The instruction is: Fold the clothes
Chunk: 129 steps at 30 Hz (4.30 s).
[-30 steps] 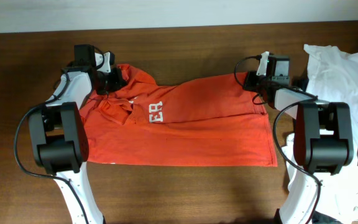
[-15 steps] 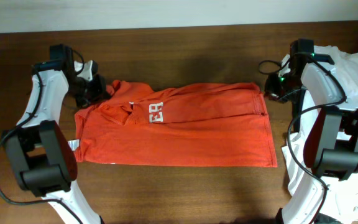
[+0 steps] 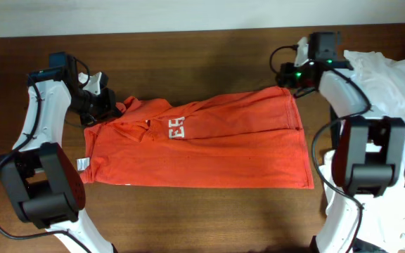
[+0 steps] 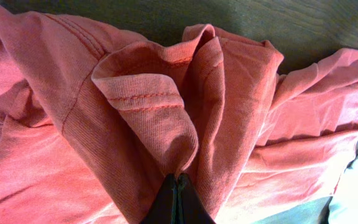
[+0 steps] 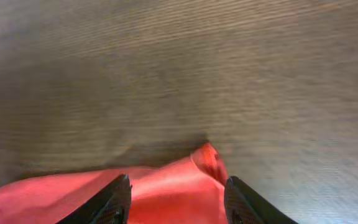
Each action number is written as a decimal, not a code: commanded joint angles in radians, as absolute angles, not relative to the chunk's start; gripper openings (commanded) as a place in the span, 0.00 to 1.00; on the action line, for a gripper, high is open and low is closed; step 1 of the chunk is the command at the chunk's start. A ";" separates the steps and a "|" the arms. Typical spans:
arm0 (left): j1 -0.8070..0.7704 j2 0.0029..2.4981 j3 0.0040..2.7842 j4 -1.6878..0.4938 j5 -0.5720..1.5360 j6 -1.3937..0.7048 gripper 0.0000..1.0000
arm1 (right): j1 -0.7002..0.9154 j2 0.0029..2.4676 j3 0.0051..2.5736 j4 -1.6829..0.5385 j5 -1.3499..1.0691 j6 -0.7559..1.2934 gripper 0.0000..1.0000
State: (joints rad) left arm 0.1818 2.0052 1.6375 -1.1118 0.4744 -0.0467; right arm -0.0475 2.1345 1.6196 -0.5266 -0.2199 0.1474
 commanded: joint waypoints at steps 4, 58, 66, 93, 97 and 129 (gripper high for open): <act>0.179 1.980 1.638 -1.108 0.482 -0.029 0.00 | -0.046 2.249 1.629 -0.452 -0.119 0.147 0.52; 0.181 1.852 1.549 -1.396 0.302 -0.009 0.36 | -0.243 2.065 1.526 -1.484 0.021 0.111 0.44; -0.051 1.829 1.461 -1.240 0.311 -0.006 0.48 | -0.309 2.065 1.526 -1.461 -0.233 -0.098 0.52; -0.327 1.825 1.230 -1.007 0.560 0.019 0.53 | -0.309 2.065 1.526 -1.461 -0.233 -0.097 0.56; -0.212 1.723 1.266 -1.069 0.377 0.017 0.53 | -0.308 2.065 1.526 -1.460 -0.233 -0.097 0.56; -0.010 1.595 0.870 -0.711 0.108 -0.171 0.04 | -0.308 2.065 1.526 -1.461 -0.250 -0.097 0.57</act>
State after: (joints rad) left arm -0.0135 1.5986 0.8871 -0.7254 0.1143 -0.1658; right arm -0.3088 2.0750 1.5322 -1.4582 -0.2295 -0.0872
